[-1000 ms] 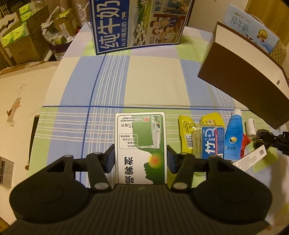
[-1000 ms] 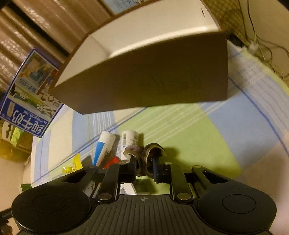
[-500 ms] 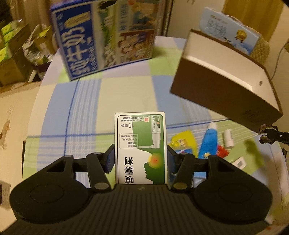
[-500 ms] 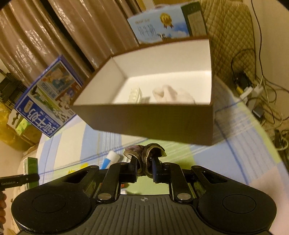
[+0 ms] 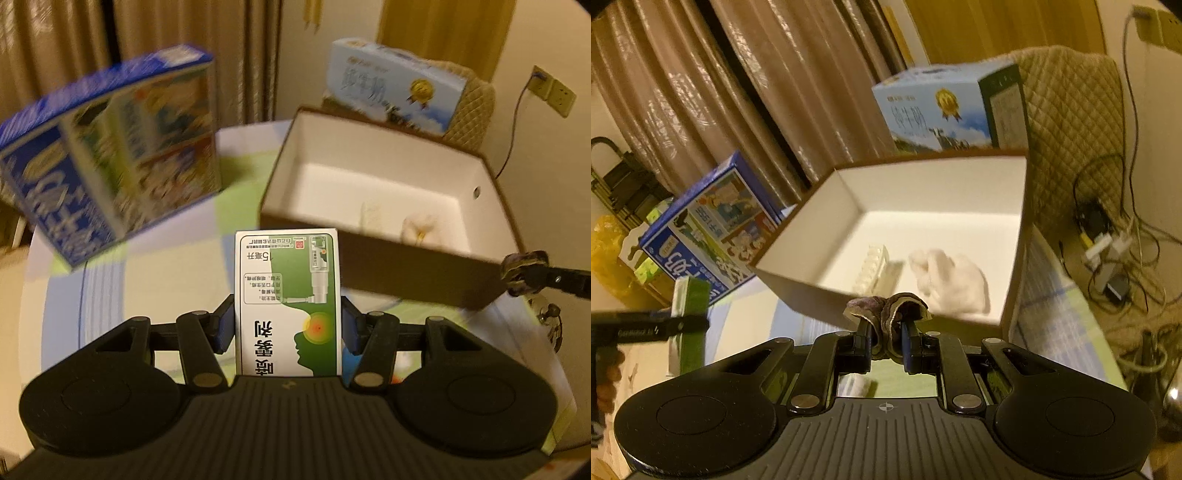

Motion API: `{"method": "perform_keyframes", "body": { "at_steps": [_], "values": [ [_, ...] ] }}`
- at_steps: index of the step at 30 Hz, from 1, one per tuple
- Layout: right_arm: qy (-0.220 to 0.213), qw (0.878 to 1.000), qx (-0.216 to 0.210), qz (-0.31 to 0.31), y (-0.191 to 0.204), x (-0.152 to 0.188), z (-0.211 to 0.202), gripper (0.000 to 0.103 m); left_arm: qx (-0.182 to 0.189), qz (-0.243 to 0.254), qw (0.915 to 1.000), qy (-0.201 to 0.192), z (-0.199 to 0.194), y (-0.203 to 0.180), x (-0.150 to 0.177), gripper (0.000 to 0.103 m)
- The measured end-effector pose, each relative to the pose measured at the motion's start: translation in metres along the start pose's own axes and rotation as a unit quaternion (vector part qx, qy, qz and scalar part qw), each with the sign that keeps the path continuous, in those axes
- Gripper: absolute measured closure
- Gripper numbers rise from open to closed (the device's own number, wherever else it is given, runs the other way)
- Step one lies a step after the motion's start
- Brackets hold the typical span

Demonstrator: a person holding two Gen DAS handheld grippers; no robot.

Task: Organize objects
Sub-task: 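Lower both held items into the brown box and open both tools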

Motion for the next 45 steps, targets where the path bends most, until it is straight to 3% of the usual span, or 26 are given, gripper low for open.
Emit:
{"method": "perform_keyframes", "body": {
  "at_steps": [10, 20, 31, 37, 45],
  "values": [
    [-0.020, 0.999, -0.011, -0.034, 0.004, -0.046, 0.017, 0.091, 0.018, 0.056, 0.9978, -0.030, 0.026, -0.042, -0.085, 0.052],
    [0.007, 0.997, -0.005, -0.073, 0.002, -0.077, 0.058, 0.091, 0.014, 0.083, 0.9964, -0.006, 0.073, -0.057, -0.129, 0.052],
    [0.084, 0.993, -0.003, -0.082, -0.008, -0.073, 0.111, 0.091, 0.000, 0.096, 0.9917, 0.084, 0.148, -0.060, -0.128, 0.052],
    [0.123, 0.989, 0.001, -0.079, -0.018, -0.059, 0.131, 0.091, -0.025, 0.110, 0.9826, 0.148, 0.186, -0.063, -0.110, 0.052],
    [0.141, 0.988, 0.003, -0.068, -0.029, -0.057, 0.139, 0.091, -0.049, 0.146, 0.9697, 0.189, 0.212, -0.066, -0.096, 0.052]
  ]
}}
Point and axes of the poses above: each gripper's, at about its wrist camera, not at the fingertips, and z roughly the way its jaws point, y to its left, x to its underside, the point moved 6 cm from there along z, roughly the way its jaws point, and after that the axes turned 2 degrees about y, right-handed, at the moved point
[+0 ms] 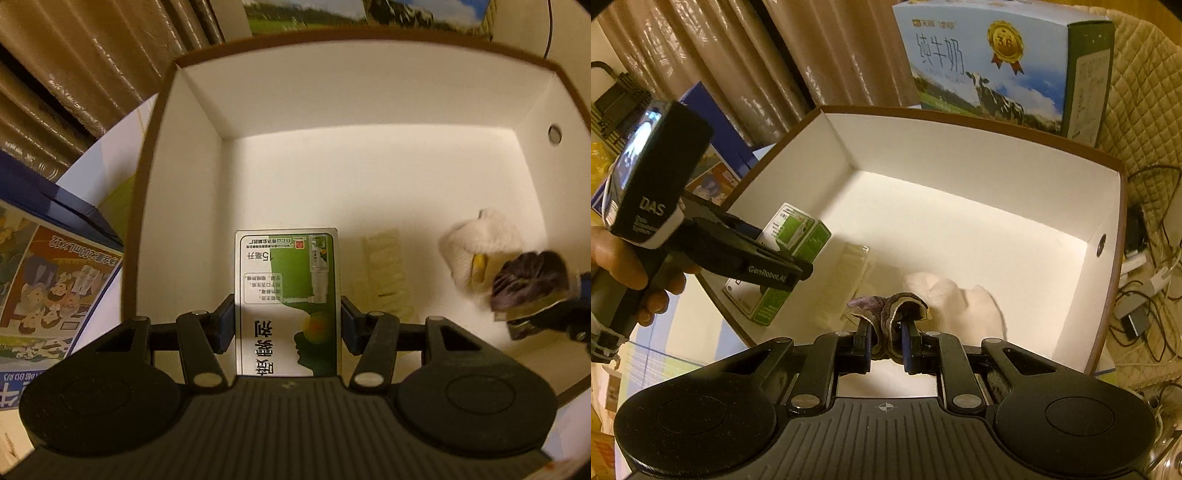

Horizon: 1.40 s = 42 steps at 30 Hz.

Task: Organize objects
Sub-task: 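Lower both held items into the brown box and open both tools, then withdraw both tools from the box back over the remaining items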

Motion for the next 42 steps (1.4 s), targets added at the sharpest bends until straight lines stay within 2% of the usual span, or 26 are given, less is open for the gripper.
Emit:
{"method": "perform_keyframes", "body": {
  "at_steps": [10, 13, 16, 20, 21, 23, 25, 27, 32, 42],
  "values": [
    [0.013, 1.000, -0.004, 0.007, -0.004, 0.004, 0.005, 0.091, -0.003, 0.026, 0.9994, 0.021, 0.016, -0.008, 0.001, 0.052],
    [0.016, 1.000, -0.005, 0.005, -0.002, 0.004, 0.006, 0.091, -0.004, 0.028, 0.9994, 0.017, 0.014, -0.006, 0.004, 0.049],
    [0.022, 1.000, -0.006, 0.001, 0.000, 0.005, 0.008, 0.091, -0.001, 0.021, 0.9997, 0.010, 0.009, -0.005, 0.004, 0.041],
    [0.022, 1.000, -0.006, -0.007, 0.003, 0.004, 0.008, 0.091, 0.011, 0.013, 0.9998, -0.009, -0.005, -0.001, 0.004, 0.037],
    [0.023, 1.000, -0.007, -0.010, 0.005, 0.003, 0.008, 0.088, 0.014, 0.010, 0.9997, -0.015, -0.010, 0.001, 0.004, 0.036],
    [0.017, 1.000, -0.010, -0.016, 0.008, 0.002, 0.007, 0.077, 0.019, 0.004, 0.9995, -0.025, -0.018, 0.003, 0.006, 0.033],
    [0.007, 1.000, -0.009, -0.026, 0.013, -0.001, 0.005, 0.057, 0.027, -0.001, 0.9990, -0.035, -0.025, 0.005, 0.008, 0.030],
    [-0.002, 0.999, -0.008, -0.035, 0.017, -0.002, 0.002, 0.047, 0.031, -0.007, 0.9986, -0.043, -0.036, 0.011, 0.012, 0.028],
    [-0.015, 1.000, -0.007, -0.023, 0.019, 0.000, -0.011, 0.045, 0.044, -0.018, 0.9966, -0.068, -0.062, 0.021, 0.018, 0.023],
    [-0.072, 0.997, -0.004, 0.015, 0.023, 0.017, -0.071, 0.035, 0.056, -0.045, 0.9902, -0.120, -0.117, 0.032, 0.052, 0.017]
  ]
}}
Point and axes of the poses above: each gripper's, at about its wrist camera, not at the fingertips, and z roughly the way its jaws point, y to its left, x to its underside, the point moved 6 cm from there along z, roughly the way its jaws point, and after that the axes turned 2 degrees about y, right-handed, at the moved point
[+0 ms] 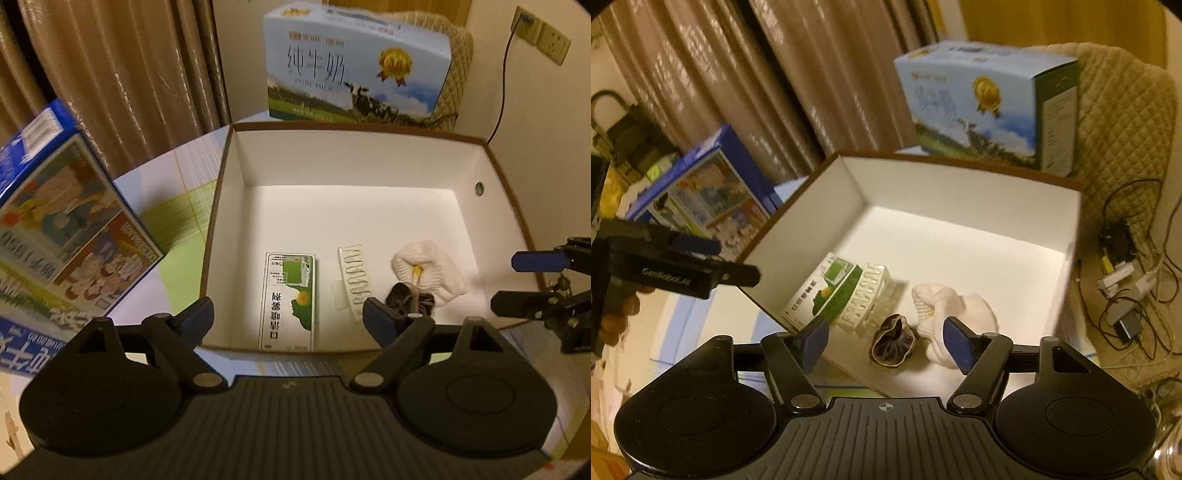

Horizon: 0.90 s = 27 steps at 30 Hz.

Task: Organize objects
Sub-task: 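Withdraw both tools from the box back over the remaining items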

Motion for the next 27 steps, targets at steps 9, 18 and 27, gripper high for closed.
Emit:
{"method": "perform_keyframes", "body": {
  "at_steps": [9, 18, 27],
  "values": [
    [-0.034, 0.999, 0.009, 0.030, 0.012, 0.023, -0.049, 0.031, -0.005, -0.025, 0.9993, -0.027, -0.047, 0.004, 0.039, 0.016],
    [-0.045, 0.998, 0.017, 0.043, 0.028, 0.048, -0.077, 0.029, -0.006, -0.040, 0.9981, -0.047, -0.085, -0.004, 0.081, 0.016],
    [-0.052, 0.997, 0.022, 0.052, 0.050, 0.076, -0.092, 0.028, -0.008, -0.046, 0.9975, -0.053, -0.107, -0.012, 0.121, 0.015]
  ]
}}
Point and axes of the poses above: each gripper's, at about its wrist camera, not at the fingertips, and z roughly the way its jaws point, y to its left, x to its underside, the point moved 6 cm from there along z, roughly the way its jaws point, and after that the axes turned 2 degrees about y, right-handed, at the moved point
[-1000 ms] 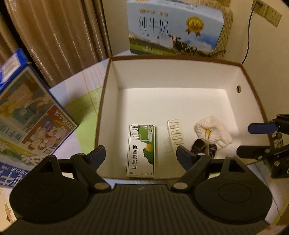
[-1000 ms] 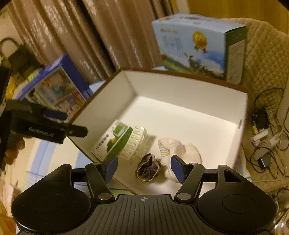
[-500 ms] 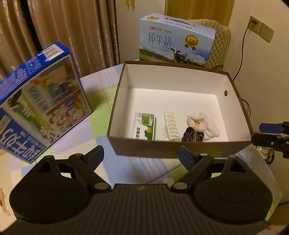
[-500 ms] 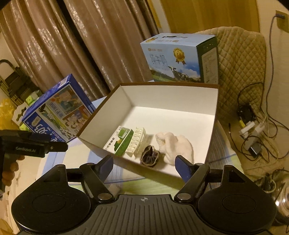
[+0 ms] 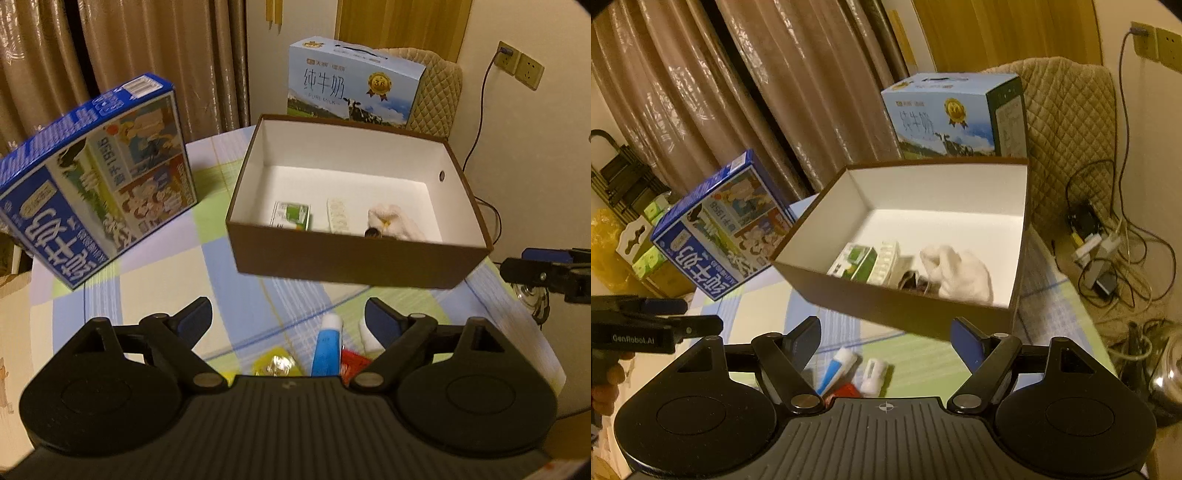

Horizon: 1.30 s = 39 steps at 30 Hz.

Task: Organize objects
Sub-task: 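Withdraw both tools from the box back over the remaining items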

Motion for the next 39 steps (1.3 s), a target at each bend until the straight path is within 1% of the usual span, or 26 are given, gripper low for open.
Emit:
{"method": "perform_keyframes", "body": {
  "at_steps": [5, 13, 16, 20, 28, 39],
  "values": [
    [0.015, 1.000, 0.000, 0.010, 0.007, 0.021, -0.001, 0.028, -0.001, -0.020, 0.9997, 0.013, -0.006, 0.009, 0.030, 0.015],
    [0.045, 0.999, 0.004, 0.023, 0.019, 0.056, 0.004, 0.028, -0.018, -0.041, 0.9985, 0.030, -0.012, 0.024, 0.074, 0.015],
    [0.058, 0.998, 0.006, 0.027, 0.025, 0.068, 0.009, 0.028, -0.018, -0.052, 0.9976, 0.042, -0.012, 0.032, 0.089, 0.015],
    [0.075, 0.997, 0.005, 0.030, 0.032, 0.083, 0.016, 0.028, -0.022, -0.052, 0.9967, 0.058, -0.008, 0.041, 0.107, 0.015],
    [0.106, 0.994, 0.014, 0.034, 0.048, 0.107, 0.030, 0.028, -0.015, -0.058, 0.9956, 0.072, -0.007, 0.049, 0.128, 0.015],
    [0.137, 0.989, 0.025, 0.046, 0.057, 0.131, 0.051, 0.028, -0.006, -0.050, 0.9947, 0.090, 0.004, 0.053, 0.140, 0.015]
  ]
}}
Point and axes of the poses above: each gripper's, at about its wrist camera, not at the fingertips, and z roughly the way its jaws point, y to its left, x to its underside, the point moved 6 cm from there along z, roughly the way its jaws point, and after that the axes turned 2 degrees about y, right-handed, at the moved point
